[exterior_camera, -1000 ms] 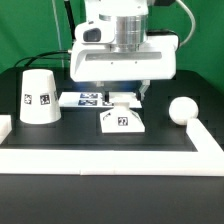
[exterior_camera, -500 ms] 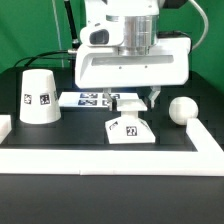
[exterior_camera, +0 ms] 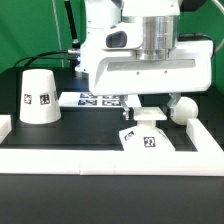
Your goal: Assemble lamp
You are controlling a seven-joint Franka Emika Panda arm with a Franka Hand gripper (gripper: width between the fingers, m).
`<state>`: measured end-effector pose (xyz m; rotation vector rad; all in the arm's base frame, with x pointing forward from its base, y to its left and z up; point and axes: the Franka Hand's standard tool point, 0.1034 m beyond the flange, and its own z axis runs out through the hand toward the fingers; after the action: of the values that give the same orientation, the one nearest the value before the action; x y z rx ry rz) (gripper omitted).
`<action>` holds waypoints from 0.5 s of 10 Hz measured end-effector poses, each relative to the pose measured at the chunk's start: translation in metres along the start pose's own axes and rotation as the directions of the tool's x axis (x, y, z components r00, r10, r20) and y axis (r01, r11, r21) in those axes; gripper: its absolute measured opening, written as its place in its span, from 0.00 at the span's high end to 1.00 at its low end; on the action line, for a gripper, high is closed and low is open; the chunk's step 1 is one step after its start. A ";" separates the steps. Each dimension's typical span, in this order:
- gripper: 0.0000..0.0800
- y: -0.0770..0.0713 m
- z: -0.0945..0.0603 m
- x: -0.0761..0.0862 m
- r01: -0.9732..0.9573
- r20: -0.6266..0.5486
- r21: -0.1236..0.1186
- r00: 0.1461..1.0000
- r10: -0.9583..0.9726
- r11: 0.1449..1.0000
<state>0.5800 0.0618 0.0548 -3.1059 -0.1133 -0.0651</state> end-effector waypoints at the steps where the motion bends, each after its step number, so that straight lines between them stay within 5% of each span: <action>1: 0.33 -0.004 0.000 0.008 0.002 -0.010 0.001 1.000 -0.002 1.000; 5: 0.33 -0.021 0.001 0.035 0.004 -0.030 0.005 1.000 -0.004 1.000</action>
Offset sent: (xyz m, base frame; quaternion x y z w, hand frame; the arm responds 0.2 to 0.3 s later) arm 0.0248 0.0179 -0.0030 -0.0013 -0.0086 0.0252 0.9996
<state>0.6129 0.0854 0.0556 -3.0979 -0.1193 -0.1110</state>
